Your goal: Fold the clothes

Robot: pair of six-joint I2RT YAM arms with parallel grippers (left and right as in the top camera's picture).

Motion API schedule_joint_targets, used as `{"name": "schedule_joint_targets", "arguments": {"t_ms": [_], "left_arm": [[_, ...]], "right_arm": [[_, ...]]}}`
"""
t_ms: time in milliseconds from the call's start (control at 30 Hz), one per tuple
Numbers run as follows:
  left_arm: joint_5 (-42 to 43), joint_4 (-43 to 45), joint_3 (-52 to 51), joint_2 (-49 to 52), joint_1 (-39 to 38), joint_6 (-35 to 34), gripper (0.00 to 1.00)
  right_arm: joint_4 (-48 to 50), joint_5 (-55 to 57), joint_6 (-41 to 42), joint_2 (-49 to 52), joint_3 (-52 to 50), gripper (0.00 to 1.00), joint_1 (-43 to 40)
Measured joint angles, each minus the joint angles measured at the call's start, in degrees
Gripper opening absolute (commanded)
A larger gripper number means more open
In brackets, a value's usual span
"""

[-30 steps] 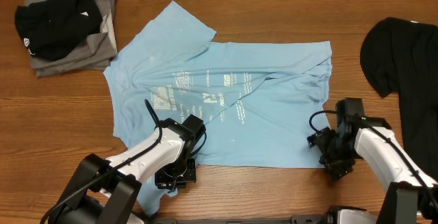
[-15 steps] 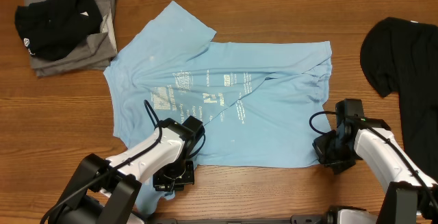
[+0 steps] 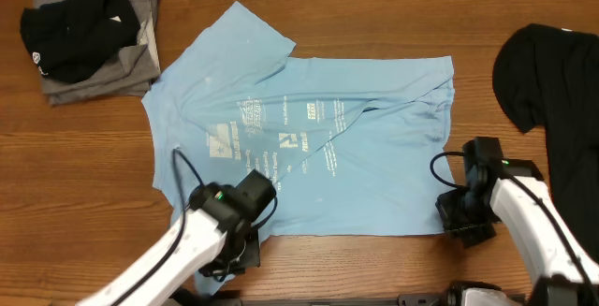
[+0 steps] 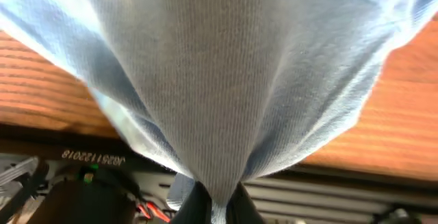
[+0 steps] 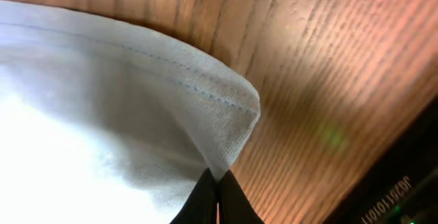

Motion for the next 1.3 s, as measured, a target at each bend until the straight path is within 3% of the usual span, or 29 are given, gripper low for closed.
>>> {"name": "schedule_joint_targets", "arguments": {"t_ms": [400, 800, 1000, 1300], "left_arm": [[0.0, -7.9, 0.2, -18.4, -0.7, -3.9, 0.04], [-1.4, -9.2, 4.9, -20.2, -0.7, -3.8, 0.04], [-5.4, -10.6, 12.3, -20.2, -0.7, -3.8, 0.04], [-10.9, -7.4, 14.0, -19.5, -0.7, -3.7, 0.04]], "right_arm": [[-10.4, 1.0, 4.2, -17.7, 3.5, 0.04, 0.0], [-16.5, 5.1, 5.0, -28.9, 12.3, 0.04, 0.0], [-15.3, 5.6, 5.1, -28.8, 12.4, 0.04, 0.0], [-1.2, 4.0, 3.6, -28.0, 12.5, 0.04, 0.0]]}}
